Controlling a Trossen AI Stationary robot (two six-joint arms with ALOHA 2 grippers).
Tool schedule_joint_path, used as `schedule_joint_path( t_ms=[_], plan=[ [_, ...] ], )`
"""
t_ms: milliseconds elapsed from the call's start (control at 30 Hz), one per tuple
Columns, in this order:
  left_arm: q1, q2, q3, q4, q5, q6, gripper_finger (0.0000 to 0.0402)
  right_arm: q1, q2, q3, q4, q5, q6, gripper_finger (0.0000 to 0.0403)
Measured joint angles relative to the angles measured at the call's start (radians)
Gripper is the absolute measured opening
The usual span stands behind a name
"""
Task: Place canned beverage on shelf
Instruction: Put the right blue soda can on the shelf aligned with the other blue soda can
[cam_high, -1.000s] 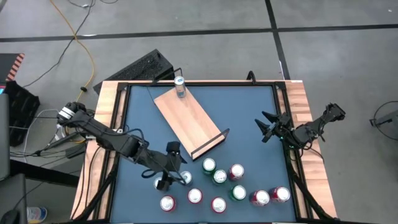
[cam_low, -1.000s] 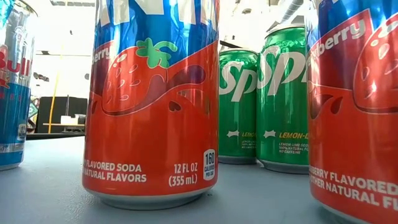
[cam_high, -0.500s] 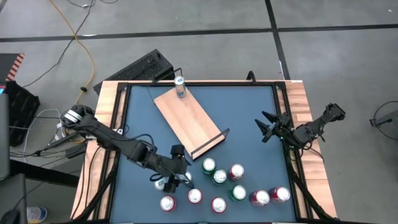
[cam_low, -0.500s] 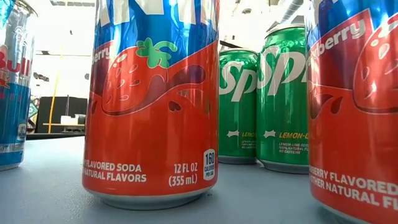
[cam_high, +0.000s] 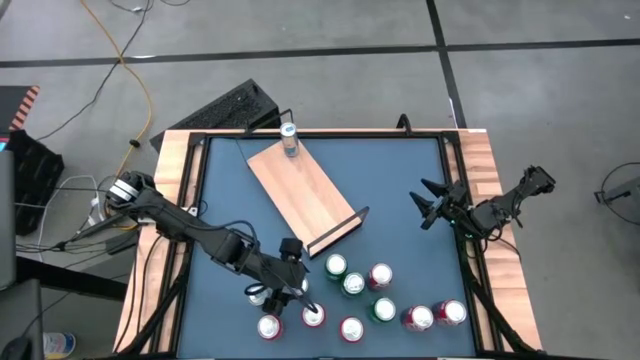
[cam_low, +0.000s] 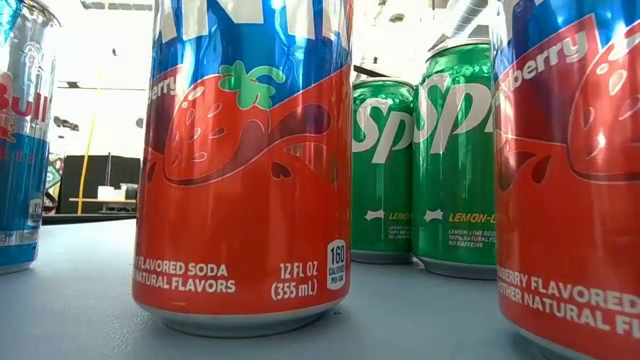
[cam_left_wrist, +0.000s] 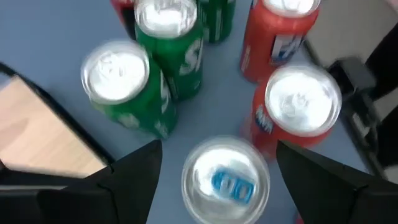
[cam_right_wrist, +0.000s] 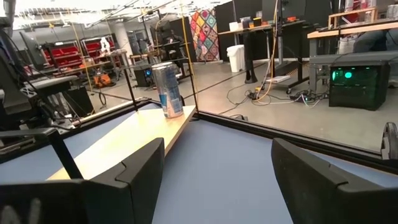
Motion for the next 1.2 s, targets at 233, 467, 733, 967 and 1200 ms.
schedule_joint_path(
  t_ms=[233, 467, 733, 967, 1200],
  plan=[
    [0.000, 0.000, -0.002, -0.020, 0.005, 0.016, 0.0303, 0.000, 0.000, 0.000, 0.000, 0.000, 0.000, 0.0282],
    [0.002, 0.021, -0.003, -0.025, 0.049, 0.030, 0.0303, 0.000, 0.000, 0.000, 0.000, 0.000, 0.000, 0.0282],
    [0.011, 0.027, -0.002, -0.024, 0.062, 0.053, 0.0302, -0.001, 0.000, 0.000, 0.000, 0.000, 0.000, 0.0282],
    [0.020, 0.045, -0.002, -0.032, 0.067, 0.098, 0.0287, 0.000, 0.000, 0.000, 0.000, 0.000, 0.000, 0.0282],
    [0.027, 0.048, -0.002, -0.027, 0.086, 0.100, 0.0260, 0.000, 0.000, 0.000, 0.000, 0.000, 0.000, 0.0282]
  ],
)
